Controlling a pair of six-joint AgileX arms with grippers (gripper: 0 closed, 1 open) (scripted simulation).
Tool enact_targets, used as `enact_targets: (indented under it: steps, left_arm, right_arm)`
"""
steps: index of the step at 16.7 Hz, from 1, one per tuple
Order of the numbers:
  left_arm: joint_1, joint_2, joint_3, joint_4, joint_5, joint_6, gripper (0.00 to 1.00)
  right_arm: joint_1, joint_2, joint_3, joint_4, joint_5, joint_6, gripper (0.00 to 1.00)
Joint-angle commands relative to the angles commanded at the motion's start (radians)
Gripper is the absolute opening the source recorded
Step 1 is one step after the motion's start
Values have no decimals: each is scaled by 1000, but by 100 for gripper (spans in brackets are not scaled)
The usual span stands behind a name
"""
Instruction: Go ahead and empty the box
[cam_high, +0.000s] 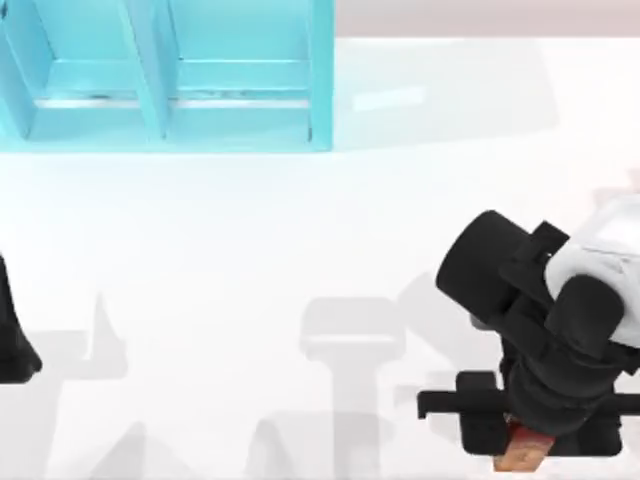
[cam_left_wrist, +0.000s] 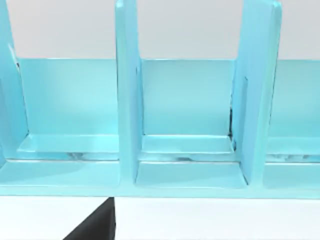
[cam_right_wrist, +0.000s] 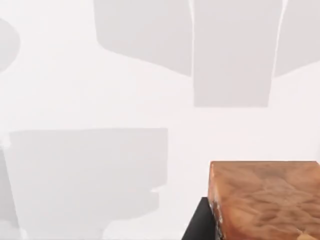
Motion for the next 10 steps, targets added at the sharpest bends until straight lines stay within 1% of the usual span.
enact_targets:
  steps: [5, 10]
  left_arm:
    - [0, 0, 0, 0, 0, 0, 100]
    - [0, 0, 0, 0, 0, 0, 100]
  right_arm:
    - [-4, 7, 0, 2, -1, 0, 0]
    - [0, 60, -75, 140, 0, 2, 0]
